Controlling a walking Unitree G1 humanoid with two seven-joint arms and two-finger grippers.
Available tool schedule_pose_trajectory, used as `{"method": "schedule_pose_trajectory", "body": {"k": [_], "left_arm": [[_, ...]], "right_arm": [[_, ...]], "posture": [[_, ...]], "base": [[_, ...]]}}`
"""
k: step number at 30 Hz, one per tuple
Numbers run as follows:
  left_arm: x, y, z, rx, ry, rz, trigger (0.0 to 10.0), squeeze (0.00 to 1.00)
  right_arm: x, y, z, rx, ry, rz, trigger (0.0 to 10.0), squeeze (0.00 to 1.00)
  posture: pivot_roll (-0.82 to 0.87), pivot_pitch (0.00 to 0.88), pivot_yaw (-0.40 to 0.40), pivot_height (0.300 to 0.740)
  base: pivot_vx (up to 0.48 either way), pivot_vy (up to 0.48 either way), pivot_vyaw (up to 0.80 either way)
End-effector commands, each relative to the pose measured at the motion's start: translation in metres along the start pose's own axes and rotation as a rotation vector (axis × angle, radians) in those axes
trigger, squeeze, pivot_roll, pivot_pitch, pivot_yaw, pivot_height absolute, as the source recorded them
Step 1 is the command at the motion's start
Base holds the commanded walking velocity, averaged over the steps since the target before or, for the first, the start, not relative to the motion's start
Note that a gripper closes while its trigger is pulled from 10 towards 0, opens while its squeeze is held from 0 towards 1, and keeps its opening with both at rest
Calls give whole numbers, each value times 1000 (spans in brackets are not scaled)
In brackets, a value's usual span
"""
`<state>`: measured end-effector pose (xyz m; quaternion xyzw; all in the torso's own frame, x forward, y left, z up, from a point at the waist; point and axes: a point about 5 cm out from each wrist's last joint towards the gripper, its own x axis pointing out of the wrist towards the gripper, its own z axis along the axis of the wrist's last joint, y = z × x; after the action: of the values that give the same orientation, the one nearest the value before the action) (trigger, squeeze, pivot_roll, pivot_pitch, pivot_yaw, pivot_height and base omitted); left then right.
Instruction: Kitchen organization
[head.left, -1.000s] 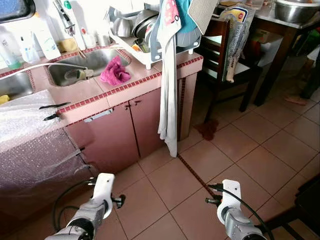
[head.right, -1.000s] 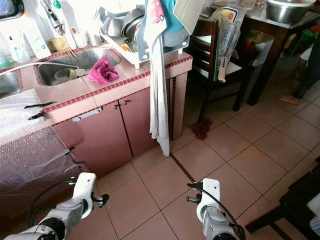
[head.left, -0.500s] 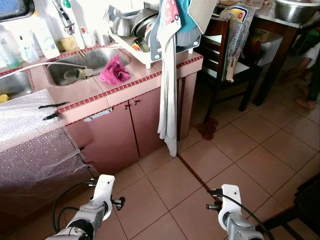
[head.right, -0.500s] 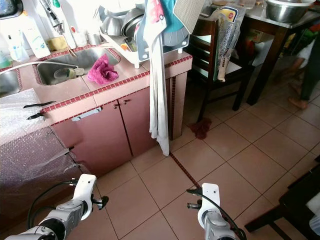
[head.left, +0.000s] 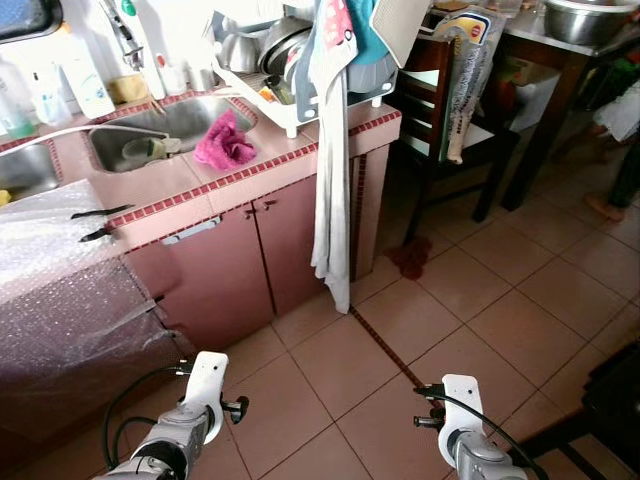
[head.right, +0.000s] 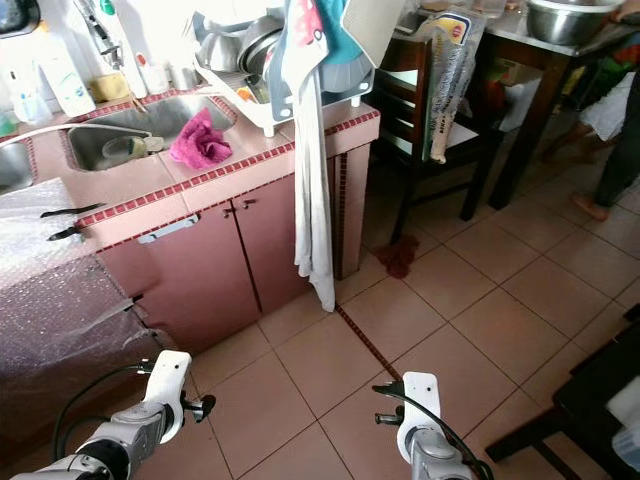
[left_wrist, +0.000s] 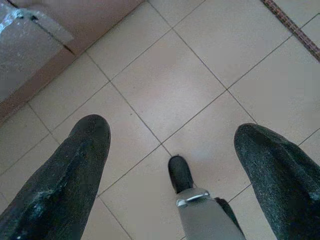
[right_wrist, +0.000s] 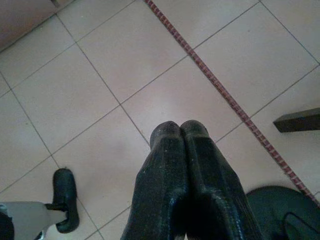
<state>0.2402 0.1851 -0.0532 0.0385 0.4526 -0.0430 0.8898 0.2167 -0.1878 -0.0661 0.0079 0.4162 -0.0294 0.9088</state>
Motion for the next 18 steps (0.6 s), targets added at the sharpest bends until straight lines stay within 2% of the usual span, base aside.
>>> {"method": "schedule_pose_trajectory", "body": {"k": [1,7,18], "left_arm": [[0,2,-1,3,-2,5,10000,0],[0,2,-1,6,0,5,10000,0],[-1,4,-1,-6,-5,13,10000,0]], "right_arm": [[-1,-2,-4,-1,15,-5,10000,0],[-1,-1,-4,-6,15,-5,10000,0],[-1,-4,-3,-11,13,-9,10000,0]], "posture": [[19,0,48,740],[19,0,49,740],[19,0,53,740]], "base": [[0,-337,0],[0,-374,0],[0,0,0]]}}
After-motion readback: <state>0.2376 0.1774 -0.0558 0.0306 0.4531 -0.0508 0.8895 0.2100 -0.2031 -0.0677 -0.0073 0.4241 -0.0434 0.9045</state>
